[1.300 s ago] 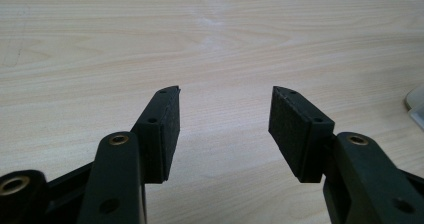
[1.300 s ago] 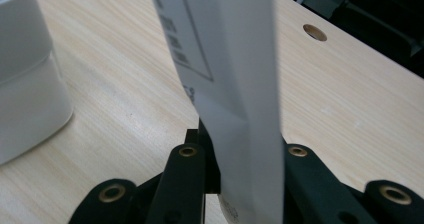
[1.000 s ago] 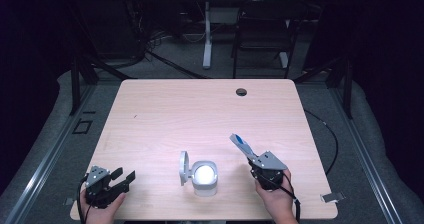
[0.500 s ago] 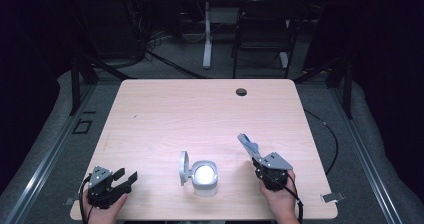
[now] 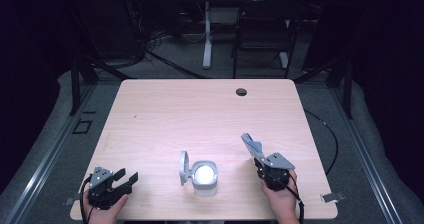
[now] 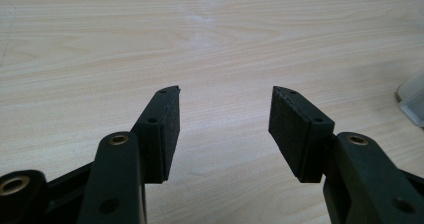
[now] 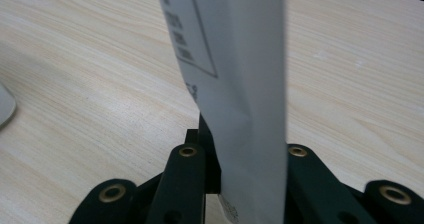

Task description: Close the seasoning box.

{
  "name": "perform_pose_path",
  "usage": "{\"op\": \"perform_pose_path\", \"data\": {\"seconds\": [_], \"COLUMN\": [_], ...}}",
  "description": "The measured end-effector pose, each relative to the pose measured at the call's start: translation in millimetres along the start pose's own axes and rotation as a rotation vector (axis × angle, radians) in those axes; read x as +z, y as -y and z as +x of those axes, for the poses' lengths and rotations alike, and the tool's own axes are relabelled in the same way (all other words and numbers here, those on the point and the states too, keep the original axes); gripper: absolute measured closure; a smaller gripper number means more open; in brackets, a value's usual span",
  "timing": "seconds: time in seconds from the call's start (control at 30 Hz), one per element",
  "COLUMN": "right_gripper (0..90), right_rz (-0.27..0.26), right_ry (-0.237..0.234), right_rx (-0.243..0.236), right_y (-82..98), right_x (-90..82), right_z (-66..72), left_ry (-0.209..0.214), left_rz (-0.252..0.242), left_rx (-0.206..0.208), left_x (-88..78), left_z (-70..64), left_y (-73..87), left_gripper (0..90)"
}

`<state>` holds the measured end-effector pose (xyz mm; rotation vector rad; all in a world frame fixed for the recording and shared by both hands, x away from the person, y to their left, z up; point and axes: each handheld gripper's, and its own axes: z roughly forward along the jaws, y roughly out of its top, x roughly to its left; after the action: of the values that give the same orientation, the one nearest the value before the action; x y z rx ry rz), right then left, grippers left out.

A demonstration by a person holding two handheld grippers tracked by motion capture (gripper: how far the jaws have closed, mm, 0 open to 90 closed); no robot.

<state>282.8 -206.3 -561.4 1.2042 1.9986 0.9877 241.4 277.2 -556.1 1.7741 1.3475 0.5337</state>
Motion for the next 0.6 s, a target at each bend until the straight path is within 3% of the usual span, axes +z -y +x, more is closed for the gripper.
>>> {"op": "perform_pose_path", "data": {"seconds": [0.13, 0.6], "right_gripper": [78.6, 70.8], "right_rz": [0.008, 0.023], "right_ry": [0.004, 0.015], "right_rx": [0.022, 0.022], "right_y": [2.4, 9.4], "right_x": [2.0, 2.6], "right_z": [-4.9, -11.7], "left_ry": [0.002, 0.003], "left_rz": [-0.002, -0.002], "left_rx": [-0.002, -0.003], "left_x": [0.4, -0.1], "left_z": [0.2, 0.5], "left_y": [0.4, -0.1], "left_gripper": [46.4, 46.5]}}
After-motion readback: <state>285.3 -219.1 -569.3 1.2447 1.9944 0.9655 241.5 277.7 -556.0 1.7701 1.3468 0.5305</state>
